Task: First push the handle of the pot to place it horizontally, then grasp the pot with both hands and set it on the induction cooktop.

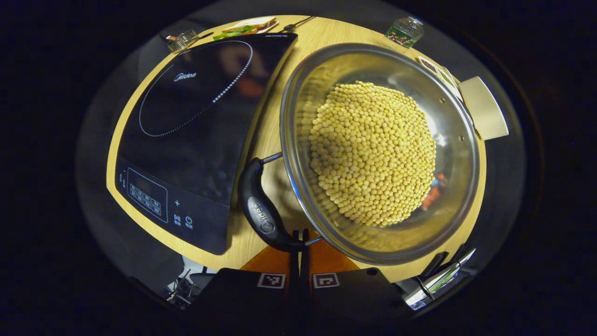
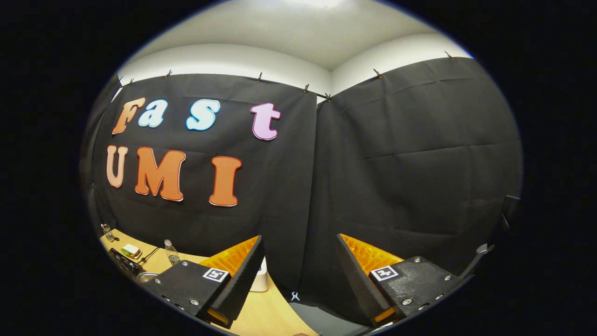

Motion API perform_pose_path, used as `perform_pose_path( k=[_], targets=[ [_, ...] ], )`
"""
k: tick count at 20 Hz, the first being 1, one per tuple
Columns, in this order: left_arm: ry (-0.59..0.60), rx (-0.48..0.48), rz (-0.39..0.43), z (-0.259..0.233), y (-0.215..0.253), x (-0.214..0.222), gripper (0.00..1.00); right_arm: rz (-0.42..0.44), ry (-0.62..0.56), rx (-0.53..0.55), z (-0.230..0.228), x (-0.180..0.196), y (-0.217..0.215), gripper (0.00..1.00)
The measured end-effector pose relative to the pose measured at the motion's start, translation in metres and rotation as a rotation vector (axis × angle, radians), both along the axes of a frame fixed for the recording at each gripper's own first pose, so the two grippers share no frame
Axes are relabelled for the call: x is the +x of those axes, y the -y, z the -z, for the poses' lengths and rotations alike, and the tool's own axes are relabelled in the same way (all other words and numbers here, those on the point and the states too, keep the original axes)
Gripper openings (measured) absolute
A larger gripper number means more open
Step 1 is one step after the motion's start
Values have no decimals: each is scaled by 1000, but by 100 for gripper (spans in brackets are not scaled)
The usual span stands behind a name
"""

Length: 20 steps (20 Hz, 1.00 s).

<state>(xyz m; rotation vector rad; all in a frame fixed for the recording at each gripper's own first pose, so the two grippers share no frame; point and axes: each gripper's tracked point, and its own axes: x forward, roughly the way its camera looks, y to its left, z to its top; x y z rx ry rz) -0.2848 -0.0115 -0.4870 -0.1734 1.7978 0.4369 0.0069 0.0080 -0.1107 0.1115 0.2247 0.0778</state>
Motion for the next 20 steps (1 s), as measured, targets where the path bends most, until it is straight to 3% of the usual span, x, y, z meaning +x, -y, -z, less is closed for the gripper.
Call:
perform_pose_path(
  k=[7, 20],
  targets=[
    [119, 137, 173, 7, -33, 41, 8, -73, -22, -14, 7, -2, -38, 95],
    [288, 144, 404, 5, -46, 89, 8, -221, -108, -31, 29, -11, -106, 95]
  ],
)
